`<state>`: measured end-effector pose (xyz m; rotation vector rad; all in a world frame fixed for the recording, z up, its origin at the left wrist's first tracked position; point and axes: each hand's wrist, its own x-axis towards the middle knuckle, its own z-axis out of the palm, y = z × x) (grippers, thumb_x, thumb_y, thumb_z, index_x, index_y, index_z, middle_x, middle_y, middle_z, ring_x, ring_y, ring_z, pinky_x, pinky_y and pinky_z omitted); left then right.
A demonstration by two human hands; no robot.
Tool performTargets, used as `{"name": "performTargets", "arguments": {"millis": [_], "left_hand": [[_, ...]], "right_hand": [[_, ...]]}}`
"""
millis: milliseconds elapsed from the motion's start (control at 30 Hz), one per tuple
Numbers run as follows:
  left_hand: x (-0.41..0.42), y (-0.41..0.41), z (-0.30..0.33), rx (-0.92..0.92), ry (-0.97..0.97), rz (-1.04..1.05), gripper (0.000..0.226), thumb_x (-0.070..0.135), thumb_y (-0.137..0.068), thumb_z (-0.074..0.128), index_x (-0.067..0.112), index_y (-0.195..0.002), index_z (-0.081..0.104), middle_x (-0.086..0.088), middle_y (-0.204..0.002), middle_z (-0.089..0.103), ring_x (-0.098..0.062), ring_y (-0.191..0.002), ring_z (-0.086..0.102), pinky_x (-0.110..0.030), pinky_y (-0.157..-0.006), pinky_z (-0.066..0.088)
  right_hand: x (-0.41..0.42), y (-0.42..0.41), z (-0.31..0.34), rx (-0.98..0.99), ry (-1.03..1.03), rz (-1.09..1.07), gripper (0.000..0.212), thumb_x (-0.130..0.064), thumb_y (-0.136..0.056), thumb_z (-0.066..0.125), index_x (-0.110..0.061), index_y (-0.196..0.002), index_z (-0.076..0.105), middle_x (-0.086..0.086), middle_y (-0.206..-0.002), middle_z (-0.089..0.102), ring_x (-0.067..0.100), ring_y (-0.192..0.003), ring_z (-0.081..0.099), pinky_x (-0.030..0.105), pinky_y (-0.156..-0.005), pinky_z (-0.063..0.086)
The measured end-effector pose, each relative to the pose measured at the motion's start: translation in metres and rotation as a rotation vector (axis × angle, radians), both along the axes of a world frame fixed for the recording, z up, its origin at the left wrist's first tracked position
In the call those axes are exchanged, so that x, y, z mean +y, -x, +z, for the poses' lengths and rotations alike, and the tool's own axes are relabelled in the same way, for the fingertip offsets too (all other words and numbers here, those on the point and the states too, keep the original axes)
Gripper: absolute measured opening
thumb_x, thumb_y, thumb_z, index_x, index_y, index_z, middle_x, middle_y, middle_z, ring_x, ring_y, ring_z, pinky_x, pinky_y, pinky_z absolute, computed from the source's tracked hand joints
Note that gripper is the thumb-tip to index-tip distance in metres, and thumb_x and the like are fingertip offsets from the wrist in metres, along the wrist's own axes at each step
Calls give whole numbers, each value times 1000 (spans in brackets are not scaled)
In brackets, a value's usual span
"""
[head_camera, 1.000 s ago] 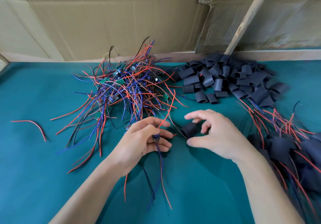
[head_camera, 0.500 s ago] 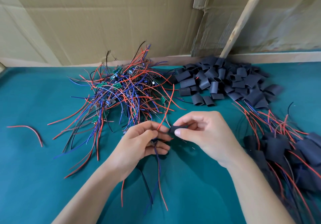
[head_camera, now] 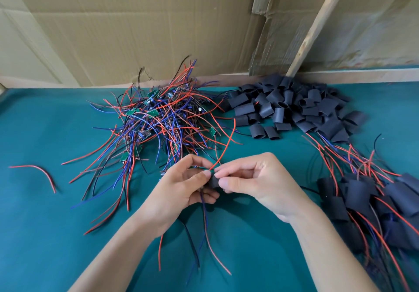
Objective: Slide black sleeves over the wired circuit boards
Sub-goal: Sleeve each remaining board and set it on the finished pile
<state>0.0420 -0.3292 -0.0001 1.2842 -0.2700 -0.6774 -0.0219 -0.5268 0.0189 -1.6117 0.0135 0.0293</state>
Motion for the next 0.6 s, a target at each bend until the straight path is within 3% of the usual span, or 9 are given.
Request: {"name": "performTargets", "arguments": {"millis": [100, 200, 367, 467, 600], "left_hand": [[1, 1, 1, -14, -13, -21, 11, 8, -101, 54, 3, -108, 61, -18, -92, 70, -25, -70, 67, -29, -66, 58], [2, 1, 1, -24, -16, -30, 10, 4, -102, 52, 3, -107, 60, -19, -93, 71, -24, -70, 66, -29, -65, 57], [3, 1, 1, -29, -11, -42, 12, 4, -102, 52, 6, -103, 64, -20, -95, 71, -25, -72, 66, -29, -66, 57], [2, 1, 1, -35, -12, -45, 15, 6, -101, 54, 11, -99, 68, -19, -95, 71, -24, -73, 66, -28, -67, 57], [0, 2, 2, -42, -7, -52, 12, 13, -94, 59, 16, -94, 71, -18, -93, 71, -24, -73, 66, -28, -67, 57]], "right_hand": [[-7, 1, 5, -25, -81, -62, 19, -14, -76, 83, -14, -95, 83, 12, -81, 77, 21, -69, 72, 25, -66, 58], [-23, 1, 6, -68, -151, -301, 22, -16, -79, 81, -18, -100, 82, 8, -77, 74, 19, -64, 69, 24, -59, 56], [-52, 5, 3, -142, -312, -795, 12, -6, -92, 75, -13, -101, 79, 1, -75, 72, 16, -66, 70, 23, -67, 57], [-54, 5, 3, -162, -326, -850, 12, -7, -93, 74, -15, -100, 79, 2, -75, 73, 16, -66, 70, 21, -68, 58], [-46, 1, 4, -186, -281, -767, 16, -6, -96, 70, -16, -107, 77, -1, -75, 73, 15, -68, 71, 23, -70, 58]]}}
